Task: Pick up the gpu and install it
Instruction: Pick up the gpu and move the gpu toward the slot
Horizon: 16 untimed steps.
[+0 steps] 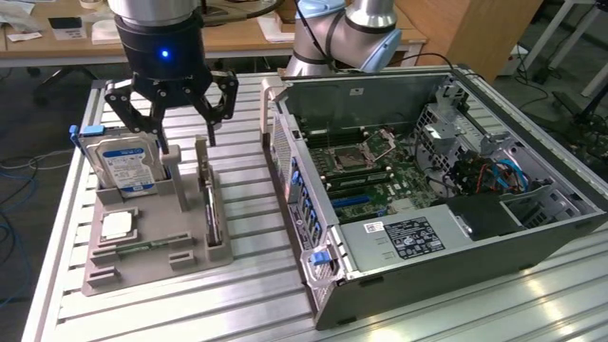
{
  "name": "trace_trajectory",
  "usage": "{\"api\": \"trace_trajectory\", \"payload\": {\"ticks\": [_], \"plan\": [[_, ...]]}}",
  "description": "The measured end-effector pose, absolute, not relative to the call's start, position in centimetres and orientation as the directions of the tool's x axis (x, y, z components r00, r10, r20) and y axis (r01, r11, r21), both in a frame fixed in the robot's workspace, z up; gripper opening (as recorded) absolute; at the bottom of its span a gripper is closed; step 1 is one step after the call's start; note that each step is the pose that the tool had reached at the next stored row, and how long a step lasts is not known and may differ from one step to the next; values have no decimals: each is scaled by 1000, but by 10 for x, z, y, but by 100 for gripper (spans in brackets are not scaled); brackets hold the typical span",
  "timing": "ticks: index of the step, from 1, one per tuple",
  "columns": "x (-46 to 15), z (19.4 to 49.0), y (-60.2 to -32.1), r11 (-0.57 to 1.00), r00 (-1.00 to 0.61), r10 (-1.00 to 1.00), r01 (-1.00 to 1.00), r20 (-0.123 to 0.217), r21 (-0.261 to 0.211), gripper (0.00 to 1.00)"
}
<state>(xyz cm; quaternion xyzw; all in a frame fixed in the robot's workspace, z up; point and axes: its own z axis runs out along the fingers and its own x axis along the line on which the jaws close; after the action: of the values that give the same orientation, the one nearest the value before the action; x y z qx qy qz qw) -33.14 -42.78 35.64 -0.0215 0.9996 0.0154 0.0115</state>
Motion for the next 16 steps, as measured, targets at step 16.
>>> {"api": "trace_trajectory", "payload": {"ticks": [16], "plan": [[-328,336,-431,999,-999,-43,-43,-24,30,65]]}}
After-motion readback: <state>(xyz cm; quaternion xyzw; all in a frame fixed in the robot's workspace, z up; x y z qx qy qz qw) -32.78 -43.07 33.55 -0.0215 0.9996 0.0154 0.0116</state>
